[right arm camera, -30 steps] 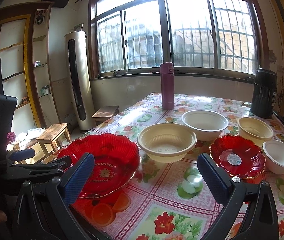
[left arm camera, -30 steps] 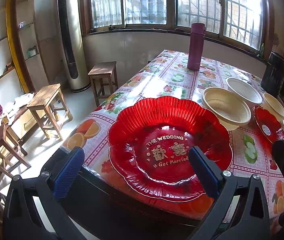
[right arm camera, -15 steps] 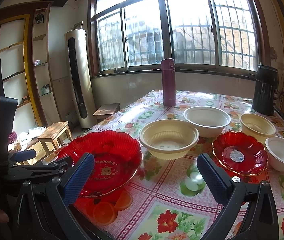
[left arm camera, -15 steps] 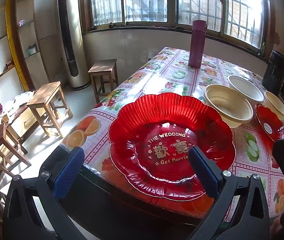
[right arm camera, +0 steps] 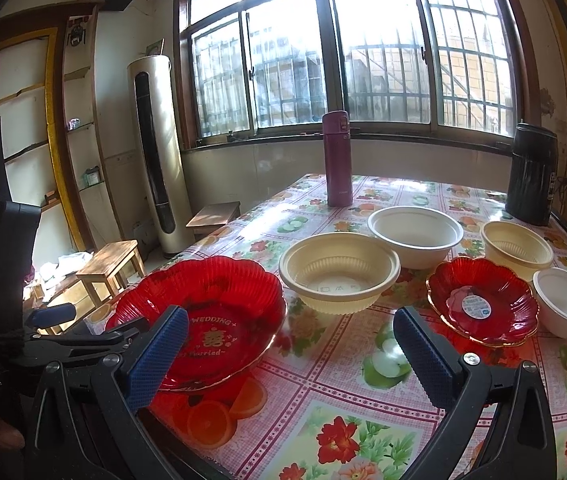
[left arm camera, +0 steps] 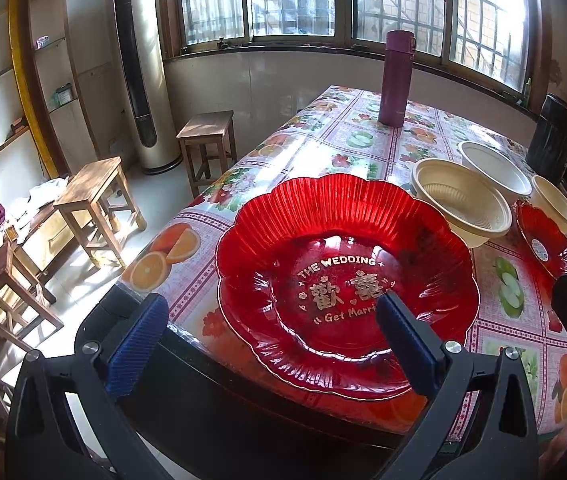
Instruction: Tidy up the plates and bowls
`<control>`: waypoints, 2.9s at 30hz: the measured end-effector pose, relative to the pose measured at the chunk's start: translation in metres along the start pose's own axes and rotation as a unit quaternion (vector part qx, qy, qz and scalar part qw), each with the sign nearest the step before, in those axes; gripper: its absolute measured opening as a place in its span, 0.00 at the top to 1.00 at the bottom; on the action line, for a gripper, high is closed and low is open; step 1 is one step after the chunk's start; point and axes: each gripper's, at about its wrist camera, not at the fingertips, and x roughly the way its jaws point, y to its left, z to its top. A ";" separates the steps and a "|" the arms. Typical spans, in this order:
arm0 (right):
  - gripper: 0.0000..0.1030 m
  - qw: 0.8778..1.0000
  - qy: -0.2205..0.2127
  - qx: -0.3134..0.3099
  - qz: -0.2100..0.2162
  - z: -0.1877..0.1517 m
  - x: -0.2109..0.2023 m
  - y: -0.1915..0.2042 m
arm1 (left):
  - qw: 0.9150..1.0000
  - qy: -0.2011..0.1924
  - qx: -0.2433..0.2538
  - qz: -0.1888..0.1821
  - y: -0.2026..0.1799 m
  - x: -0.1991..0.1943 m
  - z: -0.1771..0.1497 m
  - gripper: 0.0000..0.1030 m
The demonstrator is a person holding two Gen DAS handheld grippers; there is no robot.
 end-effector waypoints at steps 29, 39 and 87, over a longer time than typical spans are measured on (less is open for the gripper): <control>0.00 1.000 0.009 -0.001 0.004 -0.003 0.007 0.002 | 1.000 0.008 0.006 -0.002 -0.001 0.005 -0.002 0.00; 0.00 1.000 0.011 0.000 0.004 -0.003 0.007 0.003 | 1.000 0.013 0.005 -0.005 -0.001 0.006 -0.002 0.00; 0.86 0.976 0.201 0.086 0.021 -0.020 0.119 0.003 | 0.995 0.094 -0.001 -0.030 0.031 0.073 0.003 0.57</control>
